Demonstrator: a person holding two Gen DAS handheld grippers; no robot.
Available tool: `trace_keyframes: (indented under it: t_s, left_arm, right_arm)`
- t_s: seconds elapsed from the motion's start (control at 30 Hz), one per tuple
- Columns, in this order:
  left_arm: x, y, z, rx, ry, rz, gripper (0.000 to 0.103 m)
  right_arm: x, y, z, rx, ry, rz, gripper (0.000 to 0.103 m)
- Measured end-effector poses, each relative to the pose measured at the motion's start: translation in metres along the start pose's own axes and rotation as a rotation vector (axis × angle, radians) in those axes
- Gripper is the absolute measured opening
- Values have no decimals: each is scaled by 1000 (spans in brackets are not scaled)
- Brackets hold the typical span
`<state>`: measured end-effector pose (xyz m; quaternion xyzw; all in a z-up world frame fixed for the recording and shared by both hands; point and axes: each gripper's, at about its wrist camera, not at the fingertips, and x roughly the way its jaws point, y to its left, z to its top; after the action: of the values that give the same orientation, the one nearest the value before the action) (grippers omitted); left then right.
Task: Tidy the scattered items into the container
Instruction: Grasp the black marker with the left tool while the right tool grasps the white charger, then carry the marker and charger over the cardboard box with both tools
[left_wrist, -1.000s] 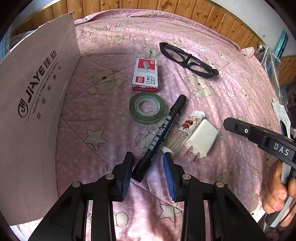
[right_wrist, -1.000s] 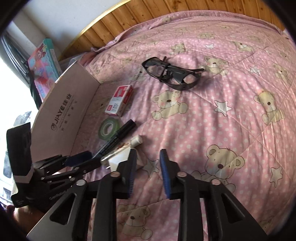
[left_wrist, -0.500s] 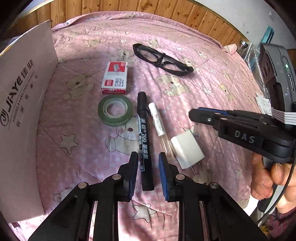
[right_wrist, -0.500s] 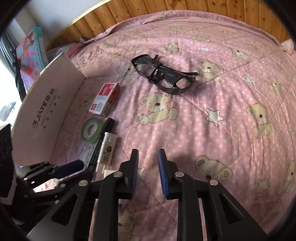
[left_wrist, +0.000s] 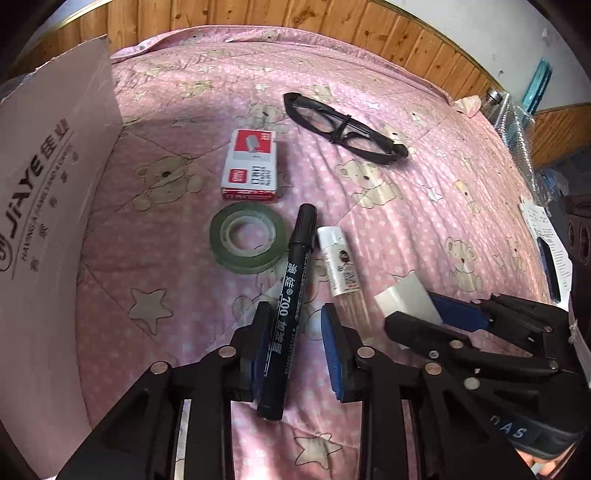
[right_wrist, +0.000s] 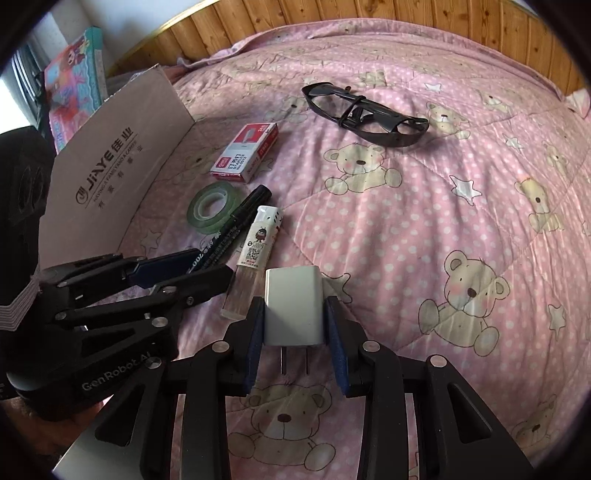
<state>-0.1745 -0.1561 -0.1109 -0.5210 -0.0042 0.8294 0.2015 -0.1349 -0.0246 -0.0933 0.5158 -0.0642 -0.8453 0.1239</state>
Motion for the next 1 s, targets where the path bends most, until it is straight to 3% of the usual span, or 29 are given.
trace_keyframes:
  t_s: [0.03,0.07,0.1,0.3,1.0]
  left_arm:
    - [2,-5,1,31,-5,21,28]
    - [2,-8,2,51,-1,42,15]
    - [1,-8,3,49,6,46,15]
    - [-23,4,-4,-16,-16,27,14]
    - [-128,-16,-32,-37,-165,31,14]
  right_arm:
    - [-2,-2,1,24,2,14,33]
    - [-5,-4,1,47,-2,28,33]
    - [-10,-4,1,52,-10,24,33]
    - [-36,-5,-2,86,-55,24,33]
    - [-109,23,-29,73,-176,85,33]
